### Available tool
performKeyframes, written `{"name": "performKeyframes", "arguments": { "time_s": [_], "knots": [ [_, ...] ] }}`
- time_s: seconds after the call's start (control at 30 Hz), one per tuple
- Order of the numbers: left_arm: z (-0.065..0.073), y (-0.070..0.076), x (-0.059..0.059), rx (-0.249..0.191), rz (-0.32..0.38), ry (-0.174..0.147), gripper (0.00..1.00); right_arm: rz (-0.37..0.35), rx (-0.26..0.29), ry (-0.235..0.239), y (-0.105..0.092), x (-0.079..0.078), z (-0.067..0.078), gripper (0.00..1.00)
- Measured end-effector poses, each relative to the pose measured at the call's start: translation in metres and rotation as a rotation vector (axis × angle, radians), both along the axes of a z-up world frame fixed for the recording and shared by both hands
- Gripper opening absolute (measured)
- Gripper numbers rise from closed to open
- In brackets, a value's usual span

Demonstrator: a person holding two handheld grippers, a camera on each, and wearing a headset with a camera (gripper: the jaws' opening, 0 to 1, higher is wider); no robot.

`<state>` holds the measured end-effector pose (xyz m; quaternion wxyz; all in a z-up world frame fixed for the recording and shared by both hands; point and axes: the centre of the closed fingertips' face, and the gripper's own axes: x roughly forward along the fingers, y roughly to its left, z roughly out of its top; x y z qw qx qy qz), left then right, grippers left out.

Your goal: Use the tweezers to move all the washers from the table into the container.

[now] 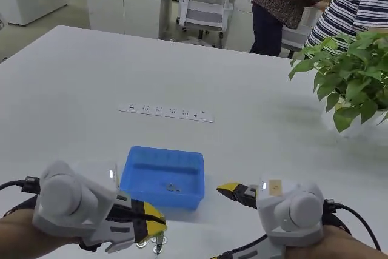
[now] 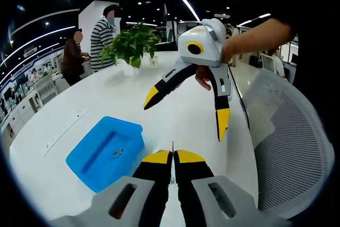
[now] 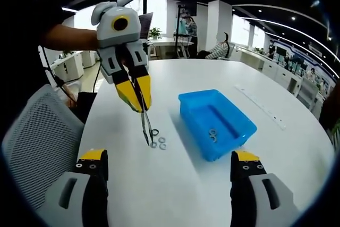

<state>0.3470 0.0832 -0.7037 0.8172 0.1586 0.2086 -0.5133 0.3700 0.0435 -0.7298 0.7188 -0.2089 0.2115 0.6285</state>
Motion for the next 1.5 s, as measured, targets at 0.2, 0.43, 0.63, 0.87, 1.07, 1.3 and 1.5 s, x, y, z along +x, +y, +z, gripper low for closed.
{"name": "performKeyframes", "arguments": {
  "time_s": [0.2, 0.43, 0.63, 0.87, 1.07, 1.3, 1.5],
  "knots": [
    [-0.001, 0.0, 0.001, -0.008, 0.004, -0.002, 0.06, 0.011, -0.004, 0.004, 0.002, -0.004, -0.002, 0.95],
    [-0.001, 0.001, 0.001, -0.007, -0.007, 0.001, 0.06, 0.04, -0.007, 0.014, 0.007, -0.01, -0.004, 0.88],
    [-0.001, 0.003, 0.0, 0.007, -0.026, 0.004, 0.06, 0.08, -0.002, 0.008, 0.012, -0.013, -0.005, 0.81],
    [-0.001, 0.002, 0.001, 0.031, -0.069, 0.002, 0.06, 0.156, -0.029, -0.003, 0.022, -0.015, -0.012, 0.67],
    [-0.002, -0.001, -0.001, 0.04, -0.098, 0.011, 0.06, 0.212, -0.042, -0.002, 0.031, -0.02, -0.018, 0.56],
    [-0.002, -0.001, -0.003, 0.051, -0.115, 0.014, 0.06, 0.28, -0.066, -0.023, 0.041, -0.02, -0.024, 0.41],
    [-0.002, 0.0, -0.002, 0.067, -0.128, 0.012, 0.06, 0.319, -0.073, -0.021, 0.052, -0.023, -0.027, 0.32]
  ]
}}
